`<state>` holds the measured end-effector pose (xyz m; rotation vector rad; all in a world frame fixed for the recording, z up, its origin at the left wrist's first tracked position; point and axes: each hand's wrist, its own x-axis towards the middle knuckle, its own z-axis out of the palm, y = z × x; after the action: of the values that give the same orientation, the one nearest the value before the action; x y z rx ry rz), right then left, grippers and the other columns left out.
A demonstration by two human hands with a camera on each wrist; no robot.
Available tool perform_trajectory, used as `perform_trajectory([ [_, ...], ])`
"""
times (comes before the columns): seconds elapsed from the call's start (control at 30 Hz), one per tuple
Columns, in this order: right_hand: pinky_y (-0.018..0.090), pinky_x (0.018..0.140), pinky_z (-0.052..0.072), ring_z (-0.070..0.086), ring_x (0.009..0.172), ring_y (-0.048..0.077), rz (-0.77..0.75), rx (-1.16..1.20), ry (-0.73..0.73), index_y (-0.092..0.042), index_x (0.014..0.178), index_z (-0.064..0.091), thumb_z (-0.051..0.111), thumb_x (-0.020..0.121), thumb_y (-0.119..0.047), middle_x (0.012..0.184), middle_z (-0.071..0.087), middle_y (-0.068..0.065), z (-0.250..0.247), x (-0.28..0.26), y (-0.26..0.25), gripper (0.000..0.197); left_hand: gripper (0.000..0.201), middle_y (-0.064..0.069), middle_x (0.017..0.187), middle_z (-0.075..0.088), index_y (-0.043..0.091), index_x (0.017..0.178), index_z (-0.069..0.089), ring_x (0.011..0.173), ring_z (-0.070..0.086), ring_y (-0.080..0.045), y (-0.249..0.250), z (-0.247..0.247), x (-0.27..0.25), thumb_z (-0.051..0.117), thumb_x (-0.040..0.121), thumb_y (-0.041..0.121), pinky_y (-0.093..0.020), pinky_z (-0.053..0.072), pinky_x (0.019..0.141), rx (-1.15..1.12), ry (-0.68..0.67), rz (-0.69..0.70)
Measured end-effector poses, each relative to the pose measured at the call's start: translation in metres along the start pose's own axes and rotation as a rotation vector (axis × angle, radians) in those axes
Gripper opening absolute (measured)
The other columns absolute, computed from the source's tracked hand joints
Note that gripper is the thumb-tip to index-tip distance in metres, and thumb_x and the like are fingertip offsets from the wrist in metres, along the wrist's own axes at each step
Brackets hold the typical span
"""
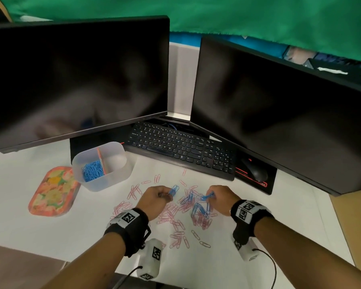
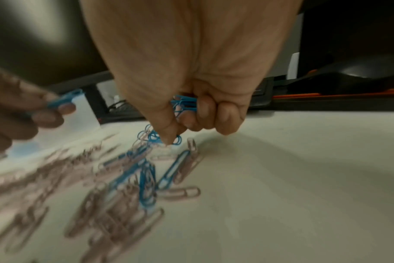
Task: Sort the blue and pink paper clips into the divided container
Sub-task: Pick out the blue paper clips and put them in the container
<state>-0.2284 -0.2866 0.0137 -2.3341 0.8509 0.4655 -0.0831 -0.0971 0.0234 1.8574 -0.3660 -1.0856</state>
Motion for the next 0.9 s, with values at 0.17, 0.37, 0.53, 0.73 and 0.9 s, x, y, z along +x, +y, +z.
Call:
perform_trajectory([
  [0.17,0.026,0.078,0.045,0.055,0.095,0.015,-0.01,-0.015,-0.073,-0.016,0.11,0.056,0.046,0.096,-0.023,0.111,0.058,0.001,-0.015,-0.013,-0.006,0.019,0.019,-0.01,0.081,0.062,0.009,0.089,0.064,0.044,0.037,-0.009,0.005,-0.006,-0.003,0.049,0.088,-0.003,-0.021,0.032,0.048,-0.187,-0.02,-0.073],
  [0.37,0.032,0.081,0.046,0.057,0.098,0.025,-0.088,-0.456,-0.119,-0.007,0.109,0.053,0.042,0.09,-0.002,0.112,0.055,0.011,-0.023,-0.015,-0.032,0.023,0.017,-0.006,0.085,0.067,0.012,0.09,0.062,0.044,0.042,-0.004,0.003,-0.003,-0.001,0.048,0.096,0.005,-0.018,0.036,0.049,-0.092,-0.035,-0.025],
  [0.53,0.03,0.07,0.045,0.058,0.089,0.025,-0.067,-0.526,-0.168,-0.005,0.106,0.056,0.044,0.088,0.001,0.11,0.058,0.013,-0.026,-0.012,-0.05,0.023,0.016,-0.012,0.092,0.068,0.007,0.091,0.06,0.037,0.046,0.006,0.007,0.007,-0.003,0.045,0.097,0.005,-0.009,0.034,0.044,-0.006,-0.099,0.05],
  [0.73,0.036,0.08,0.052,0.061,0.096,0.028,-0.044,-0.396,-0.187,-0.009,0.106,0.061,0.046,0.091,-0.017,0.11,0.062,0.012,-0.022,-0.013,-0.07,0.022,0.014,-0.009,0.092,0.07,0.005,0.087,0.055,0.037,0.046,0.008,0.018,0.021,-0.002,0.044,0.096,0.001,-0.003,0.034,0.043,-0.068,-0.209,0.165],
  [0.9,0.036,0.081,0.053,0.061,0.096,0.027,-0.034,-0.361,-0.216,-0.009,0.109,0.061,0.047,0.092,-0.018,0.111,0.062,0.013,-0.02,-0.016,-0.077,0.024,0.014,-0.006,0.089,0.068,0.012,0.087,0.052,0.043,0.043,0.005,0.012,0.014,0.004,0.044,0.098,0.009,-0.009,0.03,0.045,0.086,-0.272,0.185],
])
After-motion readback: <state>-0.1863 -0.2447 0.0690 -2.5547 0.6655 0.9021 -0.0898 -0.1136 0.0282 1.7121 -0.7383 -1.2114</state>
